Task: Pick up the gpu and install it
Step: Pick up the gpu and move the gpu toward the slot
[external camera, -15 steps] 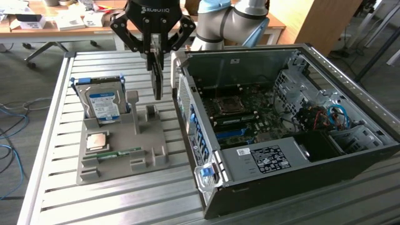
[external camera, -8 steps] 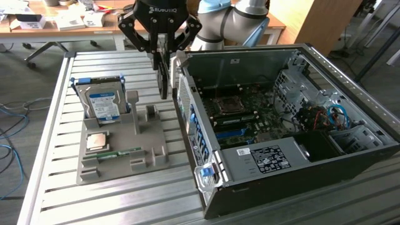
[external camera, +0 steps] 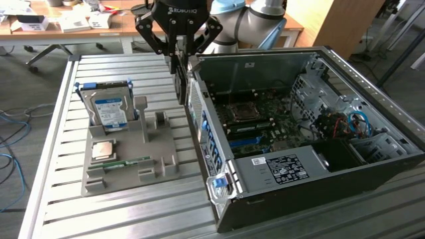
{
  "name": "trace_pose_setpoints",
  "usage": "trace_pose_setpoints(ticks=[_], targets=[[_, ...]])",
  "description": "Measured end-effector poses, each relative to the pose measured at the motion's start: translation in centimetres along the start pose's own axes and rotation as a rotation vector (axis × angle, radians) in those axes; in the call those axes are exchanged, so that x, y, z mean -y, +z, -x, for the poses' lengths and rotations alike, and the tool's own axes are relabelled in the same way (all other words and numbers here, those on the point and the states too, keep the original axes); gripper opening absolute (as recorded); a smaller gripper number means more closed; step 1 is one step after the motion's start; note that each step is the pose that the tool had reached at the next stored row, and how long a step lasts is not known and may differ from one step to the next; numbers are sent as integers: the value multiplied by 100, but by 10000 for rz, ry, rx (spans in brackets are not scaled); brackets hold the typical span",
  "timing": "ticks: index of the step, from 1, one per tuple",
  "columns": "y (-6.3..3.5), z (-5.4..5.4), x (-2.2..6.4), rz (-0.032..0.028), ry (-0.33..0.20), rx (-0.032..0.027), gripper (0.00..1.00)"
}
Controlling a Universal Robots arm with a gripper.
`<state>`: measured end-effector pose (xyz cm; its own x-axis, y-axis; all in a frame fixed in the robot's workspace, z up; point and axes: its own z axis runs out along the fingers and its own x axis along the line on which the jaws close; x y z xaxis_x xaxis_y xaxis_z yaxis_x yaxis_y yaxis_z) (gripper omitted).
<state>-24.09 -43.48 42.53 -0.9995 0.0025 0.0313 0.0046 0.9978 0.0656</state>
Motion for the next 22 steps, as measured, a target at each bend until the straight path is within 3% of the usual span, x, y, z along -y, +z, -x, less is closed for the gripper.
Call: trace_pose_setpoints(ticks=[22], targets=[[-10, 339, -1, 0, -1, 0, 26]])
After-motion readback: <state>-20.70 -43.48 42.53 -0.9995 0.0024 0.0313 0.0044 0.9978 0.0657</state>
